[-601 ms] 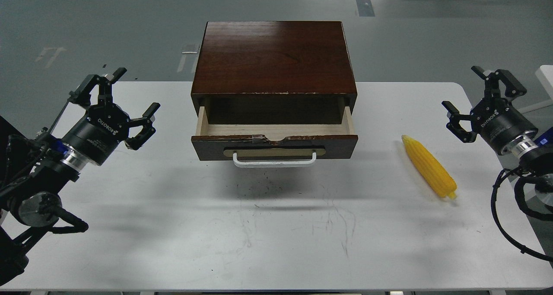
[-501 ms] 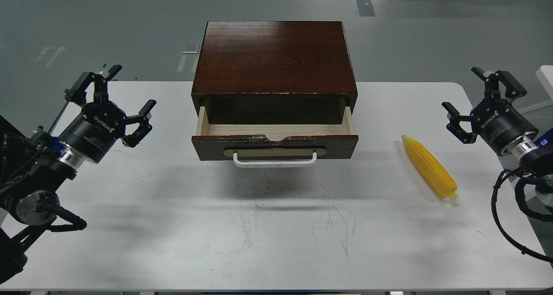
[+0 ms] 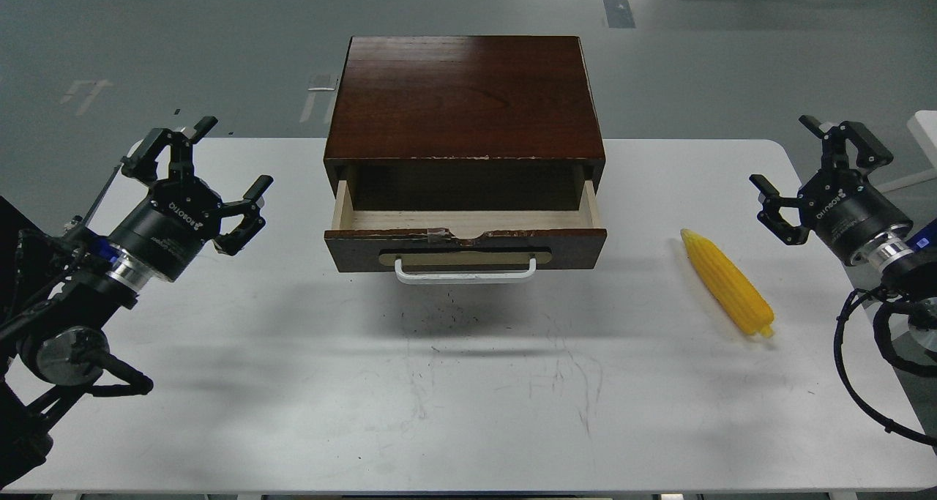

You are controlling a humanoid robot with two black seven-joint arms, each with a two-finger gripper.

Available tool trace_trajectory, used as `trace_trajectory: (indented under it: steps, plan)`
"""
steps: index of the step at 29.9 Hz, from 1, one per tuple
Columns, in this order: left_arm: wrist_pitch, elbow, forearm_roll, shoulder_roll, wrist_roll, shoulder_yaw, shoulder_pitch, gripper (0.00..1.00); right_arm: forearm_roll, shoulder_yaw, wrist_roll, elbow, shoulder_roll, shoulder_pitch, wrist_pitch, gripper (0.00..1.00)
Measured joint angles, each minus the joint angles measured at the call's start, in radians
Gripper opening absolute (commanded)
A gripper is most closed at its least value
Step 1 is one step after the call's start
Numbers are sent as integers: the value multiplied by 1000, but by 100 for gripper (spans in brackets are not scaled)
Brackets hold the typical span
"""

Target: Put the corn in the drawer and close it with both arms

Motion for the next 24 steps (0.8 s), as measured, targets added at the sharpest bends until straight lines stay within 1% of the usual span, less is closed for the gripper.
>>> trace_trajectory:
  steps: [5, 7, 10, 15, 17, 19, 24]
  plan:
    - [-1, -1, 29, 7, -6, 2, 0, 99, -18, -10, 0, 0, -1, 0, 0, 99]
    - [-1, -1, 33, 8, -16, 2, -1, 99, -41, -13, 0, -2, -11, 13, 0, 99]
    - [-1, -1, 34, 8, -23, 2, -3, 99, -88, -13, 0, -1, -50, 39, 0, 99]
    - [-1, -3, 34, 8, -24, 2, -3, 99, -213, -29, 0, 10, -145, 154, 0, 99]
    - [-1, -5, 34, 8, -24, 2, -3, 99, -315, -34, 0, 13, -182, 190, 0, 99]
    - [-1, -10, 34, 7, -24, 2, -3, 99, -465, -36, 0, 14, -213, 238, 0, 99]
    - [-1, -15, 35, 6, -24, 2, -8, 99, -769, -38, 0, 46, -250, 313, 0, 99]
